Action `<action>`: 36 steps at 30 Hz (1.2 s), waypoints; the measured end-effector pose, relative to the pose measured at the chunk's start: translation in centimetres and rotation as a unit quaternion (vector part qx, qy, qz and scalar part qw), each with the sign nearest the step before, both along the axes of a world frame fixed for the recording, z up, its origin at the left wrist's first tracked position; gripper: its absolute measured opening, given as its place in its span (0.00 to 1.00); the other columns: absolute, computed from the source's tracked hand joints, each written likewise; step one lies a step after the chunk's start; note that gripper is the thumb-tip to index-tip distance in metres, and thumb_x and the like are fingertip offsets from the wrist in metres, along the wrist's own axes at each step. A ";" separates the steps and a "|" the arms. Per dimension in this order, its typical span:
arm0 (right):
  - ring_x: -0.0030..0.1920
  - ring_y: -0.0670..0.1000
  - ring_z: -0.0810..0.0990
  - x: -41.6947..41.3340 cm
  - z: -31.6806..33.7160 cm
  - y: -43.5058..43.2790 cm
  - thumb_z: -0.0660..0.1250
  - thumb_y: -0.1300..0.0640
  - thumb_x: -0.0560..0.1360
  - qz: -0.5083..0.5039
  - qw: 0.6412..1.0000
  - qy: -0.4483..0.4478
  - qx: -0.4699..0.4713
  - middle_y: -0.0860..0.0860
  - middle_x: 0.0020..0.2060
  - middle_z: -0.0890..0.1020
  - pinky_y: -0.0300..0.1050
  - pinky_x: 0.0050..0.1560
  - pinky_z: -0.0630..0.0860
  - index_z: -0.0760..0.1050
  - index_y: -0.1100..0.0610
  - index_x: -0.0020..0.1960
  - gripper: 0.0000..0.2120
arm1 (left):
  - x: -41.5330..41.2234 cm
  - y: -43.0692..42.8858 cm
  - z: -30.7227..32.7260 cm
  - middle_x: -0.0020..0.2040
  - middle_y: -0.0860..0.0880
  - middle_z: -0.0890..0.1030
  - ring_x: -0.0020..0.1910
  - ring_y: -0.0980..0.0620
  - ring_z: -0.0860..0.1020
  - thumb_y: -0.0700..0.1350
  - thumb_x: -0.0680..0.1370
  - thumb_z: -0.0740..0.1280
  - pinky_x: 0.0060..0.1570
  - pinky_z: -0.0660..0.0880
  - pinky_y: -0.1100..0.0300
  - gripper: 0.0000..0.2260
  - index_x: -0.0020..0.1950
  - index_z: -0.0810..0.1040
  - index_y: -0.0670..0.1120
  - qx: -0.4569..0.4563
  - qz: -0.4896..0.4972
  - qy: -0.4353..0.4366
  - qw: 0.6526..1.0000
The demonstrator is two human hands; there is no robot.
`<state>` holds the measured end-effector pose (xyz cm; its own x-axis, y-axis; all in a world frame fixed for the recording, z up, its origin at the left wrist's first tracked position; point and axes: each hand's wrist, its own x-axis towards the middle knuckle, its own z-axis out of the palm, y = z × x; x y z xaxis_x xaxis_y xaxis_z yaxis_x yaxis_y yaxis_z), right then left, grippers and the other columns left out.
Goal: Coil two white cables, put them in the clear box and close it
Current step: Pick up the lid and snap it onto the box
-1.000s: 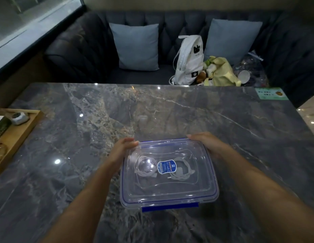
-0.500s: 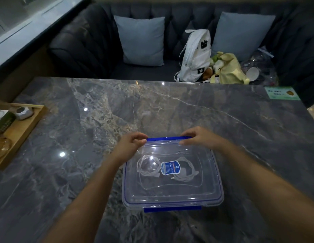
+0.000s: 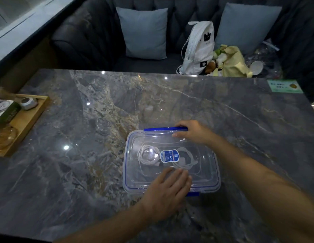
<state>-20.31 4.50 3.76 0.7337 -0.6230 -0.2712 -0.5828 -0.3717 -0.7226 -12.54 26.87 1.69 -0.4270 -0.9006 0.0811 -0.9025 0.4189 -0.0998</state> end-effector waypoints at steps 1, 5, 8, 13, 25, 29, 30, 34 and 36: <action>0.48 0.51 0.79 0.0 0.1 0.1 0.71 0.47 0.69 -0.001 1.000 -0.001 -0.002 0.52 0.48 0.81 0.49 0.53 0.75 0.77 0.53 0.54 0.16 | 0.0 0.2 -0.3 0.62 0.46 0.80 0.62 0.47 0.77 0.54 0.71 0.66 0.63 0.71 0.47 0.25 0.65 0.71 0.44 -0.004 0.002 -0.022 1.000; 0.49 0.51 0.79 0.0 0.0 0.1 0.70 0.47 0.69 -0.004 1.000 0.003 0.000 0.51 0.49 0.81 0.48 0.52 0.74 0.77 0.53 0.54 0.16 | -0.1 0.5 -0.4 0.70 0.43 0.71 0.69 0.43 0.69 0.54 0.65 0.73 0.66 0.59 0.39 0.46 0.73 0.50 0.42 0.054 0.044 -0.113 0.991; 0.48 0.48 0.78 -0.1 0.0 0.2 0.69 0.46 0.70 -0.005 1.000 0.004 -0.003 0.48 0.48 0.80 0.44 0.49 0.73 0.76 0.51 0.55 0.17 | -0.6 0.9 -0.4 0.73 0.39 0.65 0.71 0.38 0.63 0.56 0.65 0.74 0.65 0.51 0.33 0.49 0.74 0.48 0.42 0.043 0.063 -0.125 0.989; 0.50 0.50 0.79 -0.2 0.0 0.2 0.69 0.44 0.69 -0.006 1.000 0.013 -0.010 0.49 0.50 0.81 0.49 0.54 0.75 0.76 0.50 0.55 0.16 | -0.7 1.5 -0.7 0.70 0.37 0.69 0.69 0.35 0.66 0.54 0.76 0.59 0.66 0.59 0.34 0.29 0.71 0.59 0.39 -0.020 0.019 -0.088 0.996; 0.45 0.52 0.80 0.2 0.0 0.8 0.71 0.51 0.69 -0.034 0.997 -0.012 -0.066 0.54 0.45 0.84 0.48 0.49 0.75 0.80 0.56 0.50 0.12 | 0.4 0.0 -0.8 0.59 0.43 0.81 0.60 0.47 0.78 0.46 0.65 0.77 0.60 0.75 0.54 0.26 0.60 0.78 0.40 -0.057 -0.038 0.062 0.996; 0.43 0.50 0.79 0.2 0.2 1.0 0.72 0.52 0.69 -0.041 0.996 -0.022 -0.078 0.54 0.45 0.84 0.44 0.46 0.73 0.81 0.57 0.50 0.12 | 0.4 -0.3 -0.3 0.57 0.44 0.83 0.58 0.48 0.80 0.46 0.67 0.75 0.60 0.75 0.55 0.21 0.58 0.80 0.41 -0.055 -0.029 0.081 0.995; 0.43 0.49 0.78 0.1 0.3 1.0 0.72 0.51 0.69 -0.036 0.996 -0.016 -0.078 0.54 0.45 0.84 0.43 0.46 0.72 0.81 0.56 0.50 0.13 | 0.3 -0.3 0.0 0.56 0.44 0.83 0.58 0.49 0.80 0.46 0.68 0.73 0.59 0.75 0.55 0.19 0.57 0.80 0.41 -0.054 -0.029 0.084 0.995; 0.45 0.48 0.76 0.0 0.6 0.8 0.68 0.46 0.72 -0.002 0.996 0.031 -0.085 0.52 0.48 0.82 0.42 0.47 0.71 0.78 0.53 0.53 0.14 | 0.3 -0.7 2.0 0.52 0.47 0.84 0.52 0.51 0.81 0.47 0.74 0.65 0.53 0.78 0.56 0.10 0.52 0.80 0.45 -0.009 0.007 0.210 0.978; 0.47 0.50 0.77 0.0 1.1 0.8 0.65 0.44 0.73 0.037 0.992 0.087 -0.084 0.53 0.50 0.81 0.46 0.50 0.74 0.76 0.52 0.55 0.15 | 0.7 -1.3 3.6 0.50 0.50 0.84 0.49 0.53 0.81 0.51 0.73 0.65 0.52 0.78 0.59 0.12 0.54 0.79 0.48 -0.011 0.058 0.248 0.967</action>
